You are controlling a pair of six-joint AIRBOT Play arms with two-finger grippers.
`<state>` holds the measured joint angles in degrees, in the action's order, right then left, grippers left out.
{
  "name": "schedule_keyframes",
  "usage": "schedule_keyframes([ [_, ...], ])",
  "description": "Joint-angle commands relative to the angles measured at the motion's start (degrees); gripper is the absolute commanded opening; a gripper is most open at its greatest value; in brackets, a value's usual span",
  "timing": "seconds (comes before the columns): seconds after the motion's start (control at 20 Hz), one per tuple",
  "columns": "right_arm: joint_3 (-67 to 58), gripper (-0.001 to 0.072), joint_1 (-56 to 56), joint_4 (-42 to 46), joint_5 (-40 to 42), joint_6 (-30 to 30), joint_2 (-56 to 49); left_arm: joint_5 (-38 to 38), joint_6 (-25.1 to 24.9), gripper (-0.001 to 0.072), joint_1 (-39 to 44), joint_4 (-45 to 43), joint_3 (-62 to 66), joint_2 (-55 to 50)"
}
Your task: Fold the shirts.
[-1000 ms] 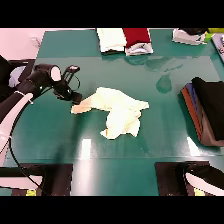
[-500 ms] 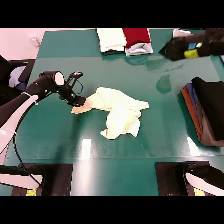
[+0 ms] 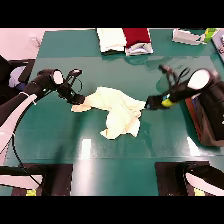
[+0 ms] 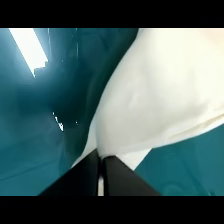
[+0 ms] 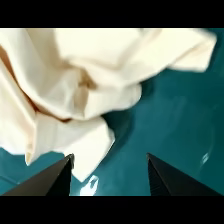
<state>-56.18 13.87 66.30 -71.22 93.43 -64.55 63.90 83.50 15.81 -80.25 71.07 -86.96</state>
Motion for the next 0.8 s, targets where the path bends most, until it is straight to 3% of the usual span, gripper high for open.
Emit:
schedule_keyframes([
  [0.0, 11.3, 0.0508, 1.1, -7.1, 5.4, 0.3, 0.0, 0.0, 0.0, 0.0025, 0.0, -0.2, 0.1, 0.2],
  [0.3, 16.7, 0.0499, 6.7, -10.8, 14.6, 0.3, -1.5, -0.1, 0.0, 0.0024, 0.0, -0.2, 0.1, 0.2],
  [0.4, 16.7, 0.0425, 7.5, -12.9, 15.7, -0.6, -4.2, 0.1, 0.0, 0.0024, 0.0, -0.2, 0.1, 0.2],
  [0.45, 16.4, 0.0334, 8.2, -12.7, 16.8, -1.0, -5.4, 0.4, 0.0, 0.0024, 0.0, -0.2, 0.1, 0.2],
  [0.5, 15.7, 0.01, 8.9, -12.3, 17.5, -1.6, -6.2, 0.5, 0.0, 0.0025, 0.0, -0.3, 0.1, 0.2],
  [0.55, 14.6, 0.0019, 9.2, -11.9, 17.9, -1.6, -6.5, 0.4, 0.1, 0.0024, 0.0, -1.0, 0.1, 0.5],
  [0.75, 5.7, 0.0018, 6.1, -1.4, 13.1, -0.1, -0.3, 0.3, 2.2, 0.0024, 0.0, -9.4, 4.2, 8.2],
])
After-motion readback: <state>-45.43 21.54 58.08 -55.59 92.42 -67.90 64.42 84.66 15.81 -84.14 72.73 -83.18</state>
